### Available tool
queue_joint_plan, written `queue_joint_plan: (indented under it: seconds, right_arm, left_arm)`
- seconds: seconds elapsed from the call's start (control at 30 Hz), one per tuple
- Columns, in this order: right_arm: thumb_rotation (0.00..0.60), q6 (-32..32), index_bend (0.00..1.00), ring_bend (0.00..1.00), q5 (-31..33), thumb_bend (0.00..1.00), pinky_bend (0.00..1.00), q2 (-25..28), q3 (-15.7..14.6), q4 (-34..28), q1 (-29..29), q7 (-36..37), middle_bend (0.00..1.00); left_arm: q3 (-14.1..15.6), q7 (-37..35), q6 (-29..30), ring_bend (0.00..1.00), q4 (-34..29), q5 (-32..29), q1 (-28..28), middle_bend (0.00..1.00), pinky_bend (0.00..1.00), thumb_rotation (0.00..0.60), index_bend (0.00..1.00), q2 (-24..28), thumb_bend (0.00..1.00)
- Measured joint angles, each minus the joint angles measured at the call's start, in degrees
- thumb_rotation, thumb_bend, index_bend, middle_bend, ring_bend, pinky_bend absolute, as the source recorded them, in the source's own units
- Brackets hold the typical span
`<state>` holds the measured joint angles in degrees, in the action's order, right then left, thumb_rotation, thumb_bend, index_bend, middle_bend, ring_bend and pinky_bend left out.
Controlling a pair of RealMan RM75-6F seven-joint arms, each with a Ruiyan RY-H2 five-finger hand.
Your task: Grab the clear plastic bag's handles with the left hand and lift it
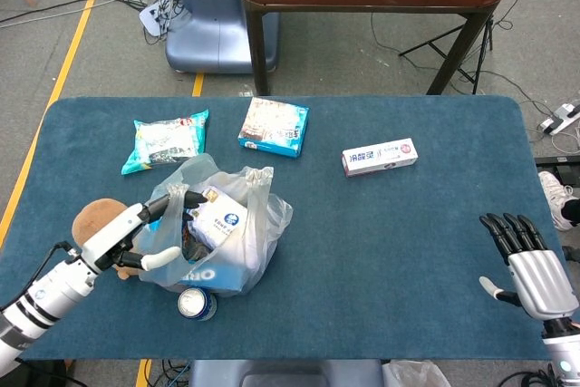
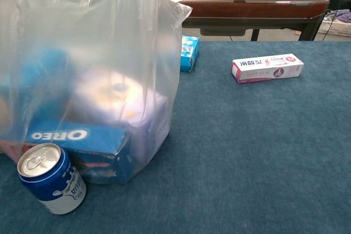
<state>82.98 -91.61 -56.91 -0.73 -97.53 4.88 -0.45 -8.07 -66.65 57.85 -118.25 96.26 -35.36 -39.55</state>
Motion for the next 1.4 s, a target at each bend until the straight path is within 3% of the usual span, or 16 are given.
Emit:
queue_joint_plan:
  seconds: [0.33,0.5,0.6,1.1,1.4]
  right_arm:
    - [0.6,0.4,0.0,0.0,-0.1,0.19,0.05,0.1,0.0,0.2,-0.3,0.3,0.09]
    - [0.6,0.7,0.0,0.0,0.1,0.19,0.05,0.3,-0.1,0.4,-0.7,0.5,0.09]
    - [0.6,0.6,0.0,0.0,0.2,0.19,0.05,0.2,-0.1,0.4,-0.7,0.5,0.09]
    - [0.6,0.8,0.0,0.0,0.4,0.19,0.05,0.4,0.1,0.9,-1.0,1.1,0.09]
    - [0.6,0.9,0.0,0.0,0.5,0.19,0.05,0.6,0.2,1.1,-1.1,1.5,0.09]
  left_arm:
    - [-0.8,0.8,-7.2,0.16,1.2,-3.6,-5.7,0.16,0.22,0.326,0.15,-5.0,0.22]
    - [-1.6,1.7,-9.9,0.16,1.9,-7.4,-8.0,0.16,0.22,0.261,0.15,-7.1,0.22]
    - [-2.3,2.1,-11.4,0.16,2.0,-9.5,-9.3,0.16,0.22,0.257,0.15,-8.3,0.21]
    - [-5.3,-13.6,-17.0,0.16,2.0,-8.8,-15.3,0.18,0.15,0.257,0.17,-10.8,0.21]
    - [-7.3,-15.5,-18.9,0.16,4.0,-13.8,-18.1,0.2,0.14,0.259,0.18,-14.3,0.21]
